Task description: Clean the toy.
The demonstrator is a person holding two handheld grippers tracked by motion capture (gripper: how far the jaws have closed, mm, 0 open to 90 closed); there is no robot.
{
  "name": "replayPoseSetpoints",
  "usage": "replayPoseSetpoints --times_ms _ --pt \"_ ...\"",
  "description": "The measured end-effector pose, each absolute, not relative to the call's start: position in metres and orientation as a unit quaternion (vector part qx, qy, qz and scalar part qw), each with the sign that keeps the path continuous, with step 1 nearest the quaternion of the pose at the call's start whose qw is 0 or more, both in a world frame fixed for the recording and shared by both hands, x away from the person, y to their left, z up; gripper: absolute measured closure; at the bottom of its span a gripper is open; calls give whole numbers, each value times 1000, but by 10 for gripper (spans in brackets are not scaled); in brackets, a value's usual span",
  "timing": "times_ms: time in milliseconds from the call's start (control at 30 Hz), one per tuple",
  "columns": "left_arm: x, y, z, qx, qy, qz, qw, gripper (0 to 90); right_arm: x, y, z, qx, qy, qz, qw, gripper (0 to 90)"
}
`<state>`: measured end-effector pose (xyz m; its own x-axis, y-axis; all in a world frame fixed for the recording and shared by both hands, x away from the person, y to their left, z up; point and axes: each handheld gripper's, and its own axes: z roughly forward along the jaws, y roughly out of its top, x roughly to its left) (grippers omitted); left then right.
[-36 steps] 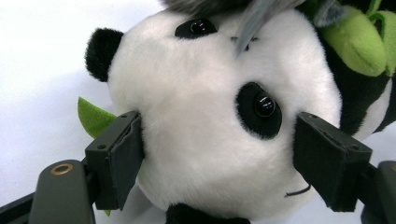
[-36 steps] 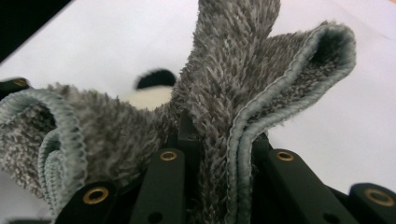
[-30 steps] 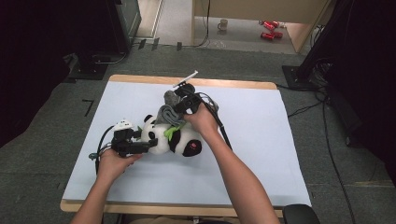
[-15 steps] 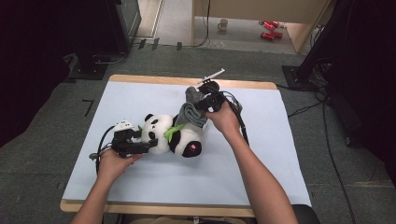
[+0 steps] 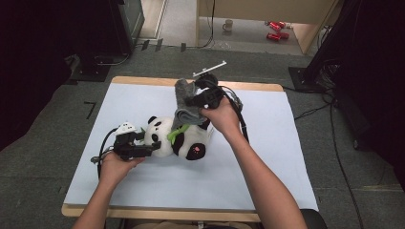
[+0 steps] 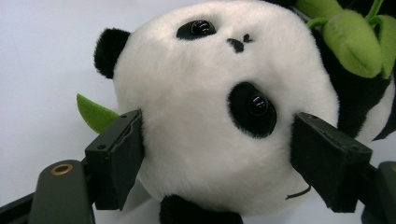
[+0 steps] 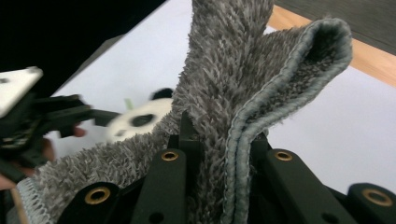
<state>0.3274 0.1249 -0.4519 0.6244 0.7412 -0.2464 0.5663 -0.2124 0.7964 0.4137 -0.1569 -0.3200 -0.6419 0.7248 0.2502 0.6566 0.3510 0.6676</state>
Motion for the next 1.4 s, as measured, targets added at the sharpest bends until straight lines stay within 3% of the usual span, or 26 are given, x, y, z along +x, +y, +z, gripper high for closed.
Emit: replayPoseSetpoints --times_ms 233,467,667,1067,1400 --pt "327 125 -450 770 424 95 468 214 399 -110 -323 374 840 393 16 770" --pt "326 126 -449 773 419 98 467 215 393 -61 -350 351 861 368 -15 770" --pt "327 126 -451 773 421 96 465 217 391 -45 -371 343 881 326 -8 767" --pt "327 123 -451 773 423 103 461 222 396 -82 -372 361 865 347 -7 761" --pt "328 124 -452 772 427 95 461 225 397 -148 -376 402 846 351 10 765"
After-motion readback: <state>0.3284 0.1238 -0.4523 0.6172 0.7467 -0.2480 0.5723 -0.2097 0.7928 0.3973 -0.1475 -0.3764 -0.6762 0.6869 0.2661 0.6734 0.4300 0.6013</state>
